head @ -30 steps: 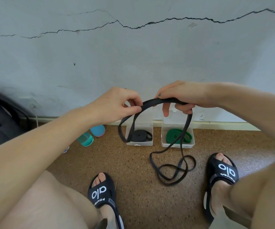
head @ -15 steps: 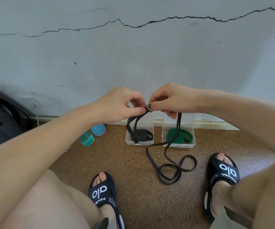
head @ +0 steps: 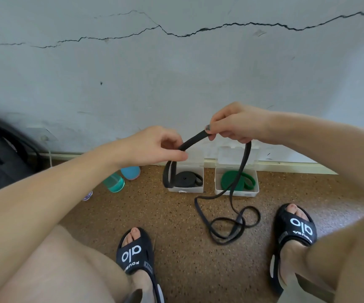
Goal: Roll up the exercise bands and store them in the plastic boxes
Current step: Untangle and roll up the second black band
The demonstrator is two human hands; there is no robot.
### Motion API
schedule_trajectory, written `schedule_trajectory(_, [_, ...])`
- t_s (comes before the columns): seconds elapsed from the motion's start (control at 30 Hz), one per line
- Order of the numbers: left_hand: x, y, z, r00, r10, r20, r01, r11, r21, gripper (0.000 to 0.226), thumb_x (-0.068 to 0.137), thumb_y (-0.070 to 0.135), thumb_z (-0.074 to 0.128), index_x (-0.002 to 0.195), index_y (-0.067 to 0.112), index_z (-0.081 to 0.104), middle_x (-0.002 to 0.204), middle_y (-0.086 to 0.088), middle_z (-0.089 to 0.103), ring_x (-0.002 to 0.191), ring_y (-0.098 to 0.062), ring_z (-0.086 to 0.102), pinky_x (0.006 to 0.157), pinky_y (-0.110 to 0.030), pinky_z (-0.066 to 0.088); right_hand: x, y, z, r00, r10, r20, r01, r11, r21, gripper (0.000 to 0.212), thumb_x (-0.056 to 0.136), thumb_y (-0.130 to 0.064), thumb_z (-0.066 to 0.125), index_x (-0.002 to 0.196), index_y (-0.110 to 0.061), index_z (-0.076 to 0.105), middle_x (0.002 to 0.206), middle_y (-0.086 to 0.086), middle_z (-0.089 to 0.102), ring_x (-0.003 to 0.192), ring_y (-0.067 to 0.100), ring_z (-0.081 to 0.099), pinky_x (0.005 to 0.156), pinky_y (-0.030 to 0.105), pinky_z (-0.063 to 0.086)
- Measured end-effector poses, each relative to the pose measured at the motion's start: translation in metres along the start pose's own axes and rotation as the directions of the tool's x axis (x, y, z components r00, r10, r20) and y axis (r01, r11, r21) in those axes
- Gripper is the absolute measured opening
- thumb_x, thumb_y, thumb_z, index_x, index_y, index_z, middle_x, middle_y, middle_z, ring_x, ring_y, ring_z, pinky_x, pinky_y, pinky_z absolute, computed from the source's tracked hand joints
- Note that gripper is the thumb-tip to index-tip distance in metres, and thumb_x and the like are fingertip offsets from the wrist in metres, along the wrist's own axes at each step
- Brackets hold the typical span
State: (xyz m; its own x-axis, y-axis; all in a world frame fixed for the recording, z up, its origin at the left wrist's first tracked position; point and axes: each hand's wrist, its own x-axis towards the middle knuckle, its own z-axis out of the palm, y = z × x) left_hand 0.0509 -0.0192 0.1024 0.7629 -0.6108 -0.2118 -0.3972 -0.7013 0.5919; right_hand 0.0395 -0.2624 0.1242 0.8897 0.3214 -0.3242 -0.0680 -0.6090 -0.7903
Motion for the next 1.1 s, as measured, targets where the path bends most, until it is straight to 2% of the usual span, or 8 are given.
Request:
schedule_trajectory(0.1, [-0.007, -0.008, -0.003, 0.996, -0.052, 0.070, 0.051, 0.999, 0.014, 0.022, 0.087, 0.047, 0.069, 0.071, 0.032, 0.066, 0.083, 0.007, 0.061, 0.068, -0.007, 0.054, 0.073, -0.034, 0.045, -0.001, 0.002, -0.011, 0.999, 0.001, -0.044, 0.001, 1.000, 0.025, 0.023, 0.099, -0.022, 0.062, 0.088, -0.004, 0.070, 0.048, -0.011, 0.035, 0.042, 0.008, 0.024, 0.042, 0.022, 0.019])
schedule_trajectory(0.2, [-0.012, -0.018, -0.002, 0.988, -0.100, 0.122, 0.098, 0.995, 0.017, 0.008, 0.087, 0.035, 0.072, 0.085, 0.028, 0.071, 0.084, 0.011, 0.070, 0.077, -0.004, 0.065, 0.077, -0.032, 0.049, -0.004, 0.006, -0.023, 0.996, 0.007, -0.087, 0.000, 0.997, 0.078, 0.021, 0.100, -0.020, 0.061, 0.087, -0.005, 0.069, 0.050, -0.009, 0.033, 0.044, 0.010, 0.023, 0.041, 0.021, 0.018])
schedule_trajectory(0.3, [-0.012, -0.021, -0.001, 0.994, -0.100, 0.034, 0.102, 0.993, -0.061, 0.004, 0.092, 0.021, 0.072, 0.094, 0.019, 0.070, 0.093, 0.009, 0.074, 0.087, -0.003, 0.074, 0.085, -0.027, 0.054, -0.006, 0.013, -0.030, 0.995, 0.029, -0.093, -0.021, 0.995, 0.093, 0.021, 0.099, -0.019, 0.061, 0.086, -0.005, 0.069, 0.052, -0.007, 0.032, 0.046, 0.011, 0.022, 0.042, 0.021, 0.017])
schedule_trajectory(0.43, [-0.012, -0.018, -0.003, 0.988, -0.118, -0.101, 0.100, 0.980, -0.171, 0.021, 0.091, 0.014, 0.074, 0.104, 0.011, 0.057, 0.102, 0.003, 0.074, 0.081, -0.011, 0.077, 0.075, -0.022, 0.060, -0.005, 0.019, -0.032, 0.993, 0.062, -0.102, -0.053, 0.994, 0.094, 0.021, 0.099, -0.019, 0.061, 0.086, -0.005, 0.069, 0.053, -0.005, 0.031, 0.047, 0.012, 0.020, 0.041, 0.021, 0.017])
schedule_trajectory(0.63, [-0.011, -0.025, -0.010, 0.977, -0.096, -0.191, 0.073, 0.990, -0.123, 0.020, 0.085, 0.011, 0.080, 0.095, 0.012, 0.063, 0.098, 0.000, 0.077, 0.089, -0.011, 0.075, 0.073, -0.024, 0.059, -0.006, 0.025, -0.038, 0.986, 0.096, -0.136, -0.082, 0.991, 0.105, 0.021, 0.098, -0.019, 0.062, 0.084, -0.005, 0.069, 0.054, -0.005, 0.031, 0.048, 0.013, 0.021, 0.041, 0.022, 0.017])
schedule_trajectory(0.9, [-0.014, -0.022, -0.019, 0.980, -0.071, -0.186, 0.040, 0.985, -0.166, 0.026, 0.090, -0.010, 0.061, 0.084, 0.011, 0.077, 0.111, 0.012, 0.075, 0.103, 0.001, 0.069, 0.093, -0.009, 0.048, -0.006, 0.026, -0.040, 0.987, 0.104, -0.123, -0.092, 0.991, 0.099, 0.020, 0.098, -0.018, 0.061, 0.087, -0.005, 0.070, 0.054, -0.005, 0.030, 0.048, 0.013, 0.020, 0.043, 0.023, 0.017])
schedule_trajectory(1.03, [-0.014, -0.018, -0.018, 0.971, -0.129, -0.203, 0.081, 0.970, -0.228, 0.038, 0.093, -0.011, 0.049, 0.080, 0.011, 0.076, 0.099, 0.017, 0.076, 0.092, 0.003, 0.070, 0.082, -0.006, 0.049, -0.006, 0.025, -0.038, 0.990, 0.109, -0.094, -0.099, 0.989, 0.108, 0.021, 0.100, -0.019, 0.060, 0.087, -0.005, 0.069, 0.054, -0.005, 0.030, 0.047, 0.013, 0.020, 0.042, 0.022, 0.017])
schedule_trajectory(1.1, [-0.011, -0.019, -0.016, 0.968, -0.177, -0.178, 0.116, 0.945, -0.305, 0.037, 0.097, -0.008, 0.042, 0.088, 0.009, 0.074, 0.100, 0.006, 0.076, 0.092, -0.006, 0.073, 0.081, -0.014, 0.056, -0.006, 0.025, -0.036, 0.991, 0.115, -0.071, -0.107, 0.988, 0.114, 0.021, 0.100, -0.019, 0.060, 0.087, -0.005, 0.070, 0.055, -0.004, 0.031, 0.047, 0.013, 0.020, 0.041, 0.022, 0.018])
